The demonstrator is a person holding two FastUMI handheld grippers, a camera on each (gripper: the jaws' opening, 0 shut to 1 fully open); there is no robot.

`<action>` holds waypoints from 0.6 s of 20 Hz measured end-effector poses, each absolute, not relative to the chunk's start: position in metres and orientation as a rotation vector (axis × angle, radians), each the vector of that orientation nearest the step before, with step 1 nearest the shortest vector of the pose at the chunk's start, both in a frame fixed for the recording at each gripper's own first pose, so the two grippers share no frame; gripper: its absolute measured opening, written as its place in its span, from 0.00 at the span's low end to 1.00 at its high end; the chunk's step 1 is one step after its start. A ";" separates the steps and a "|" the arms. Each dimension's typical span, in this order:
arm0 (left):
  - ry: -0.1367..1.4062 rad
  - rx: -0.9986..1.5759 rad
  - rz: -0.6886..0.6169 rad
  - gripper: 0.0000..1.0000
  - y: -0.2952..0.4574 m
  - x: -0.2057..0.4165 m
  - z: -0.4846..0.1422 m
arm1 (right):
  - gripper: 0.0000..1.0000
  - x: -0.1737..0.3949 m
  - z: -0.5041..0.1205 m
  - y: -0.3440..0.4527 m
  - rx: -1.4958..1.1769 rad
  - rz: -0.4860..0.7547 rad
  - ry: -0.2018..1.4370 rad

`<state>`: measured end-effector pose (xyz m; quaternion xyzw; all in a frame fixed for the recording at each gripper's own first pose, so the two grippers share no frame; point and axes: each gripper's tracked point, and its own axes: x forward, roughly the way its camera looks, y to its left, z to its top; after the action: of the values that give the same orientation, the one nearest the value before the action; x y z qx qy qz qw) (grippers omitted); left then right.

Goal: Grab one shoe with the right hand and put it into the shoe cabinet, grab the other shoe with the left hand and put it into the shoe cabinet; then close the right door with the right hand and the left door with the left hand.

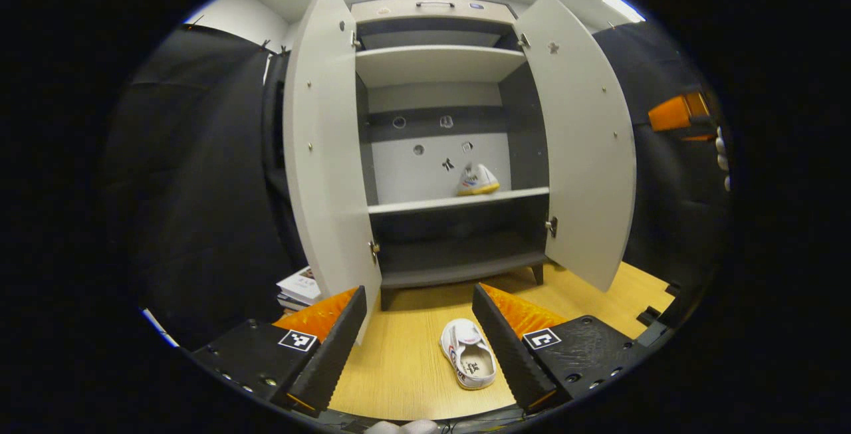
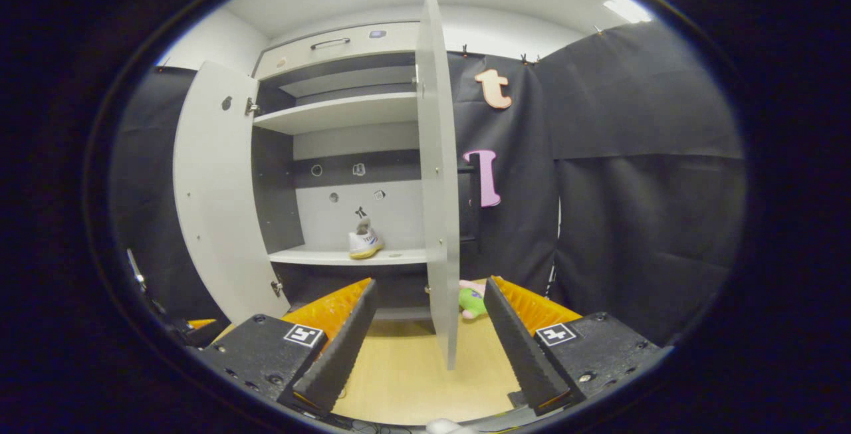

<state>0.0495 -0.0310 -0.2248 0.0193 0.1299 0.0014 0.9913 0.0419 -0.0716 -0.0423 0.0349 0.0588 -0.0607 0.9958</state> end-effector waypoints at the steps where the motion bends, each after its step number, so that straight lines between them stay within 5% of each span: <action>1: 0.292 0.031 -0.005 0.96 -0.034 0.052 -0.247 | 1.00 0.041 -0.044 -0.072 0.063 -0.120 0.129; 12: 0.623 0.041 -0.053 0.97 -0.052 0.097 -0.436 | 1.00 0.049 -0.068 -0.055 0.018 -0.075 0.252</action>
<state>0.0972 -0.0519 -0.4359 0.0202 0.3063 -0.0259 0.9514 0.0487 -0.0555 -0.0683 0.0091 0.1256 -0.0375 0.9913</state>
